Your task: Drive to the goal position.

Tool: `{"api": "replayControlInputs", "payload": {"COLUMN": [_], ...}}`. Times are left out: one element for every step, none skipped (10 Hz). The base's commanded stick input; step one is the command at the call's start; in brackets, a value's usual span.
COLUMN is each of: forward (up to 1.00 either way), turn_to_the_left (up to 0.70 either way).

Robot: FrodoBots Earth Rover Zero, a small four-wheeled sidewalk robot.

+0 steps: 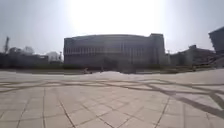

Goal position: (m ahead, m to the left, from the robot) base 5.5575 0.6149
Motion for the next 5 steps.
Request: {"api": "replayControlInputs", "payload": {"forward": [1.00,1.00,1.00,1.00,1.00], "turn_to_the_left": [0.00,0.00,0.00,0.00,0.00]}}
